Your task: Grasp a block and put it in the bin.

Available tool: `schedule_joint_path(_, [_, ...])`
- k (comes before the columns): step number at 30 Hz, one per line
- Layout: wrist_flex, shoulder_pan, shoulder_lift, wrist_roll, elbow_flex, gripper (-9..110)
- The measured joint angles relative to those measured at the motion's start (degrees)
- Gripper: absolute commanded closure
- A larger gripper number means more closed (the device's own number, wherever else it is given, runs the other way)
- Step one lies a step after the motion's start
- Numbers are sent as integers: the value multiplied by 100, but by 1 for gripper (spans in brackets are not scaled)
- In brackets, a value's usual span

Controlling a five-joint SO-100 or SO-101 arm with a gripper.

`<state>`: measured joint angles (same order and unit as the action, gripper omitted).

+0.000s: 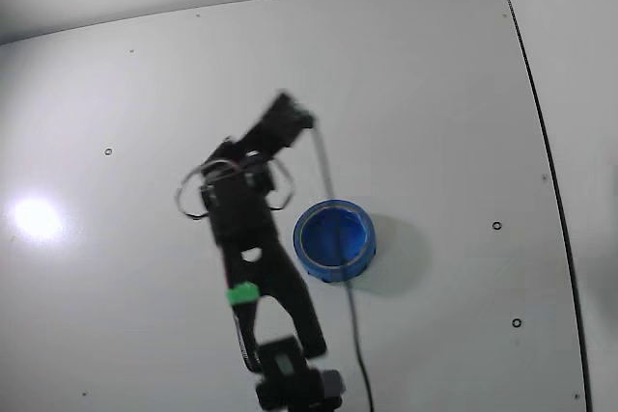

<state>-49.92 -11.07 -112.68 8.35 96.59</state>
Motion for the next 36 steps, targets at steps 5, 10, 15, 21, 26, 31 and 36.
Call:
schedule_joint_path(5, [308, 905, -1187, -782, 1020, 101])
schedule_joint_path(10, [879, 1292, -1424, -677, 2399, 101])
schedule_joint_path(15, [1688, 1397, -1424, -325, 3929, 101])
schedule_joint_path(21, [2813, 1283, -1433, -9, 5010, 101])
schedule_joint_path(26, [3349, 1274, -1433, 62, 5317, 99])
schedule_joint_path(31, [3683, 1274, -1468, 404, 5607, 85])
schedule_joint_path(36, [3727, 1274, -1564, 826, 5651, 80])
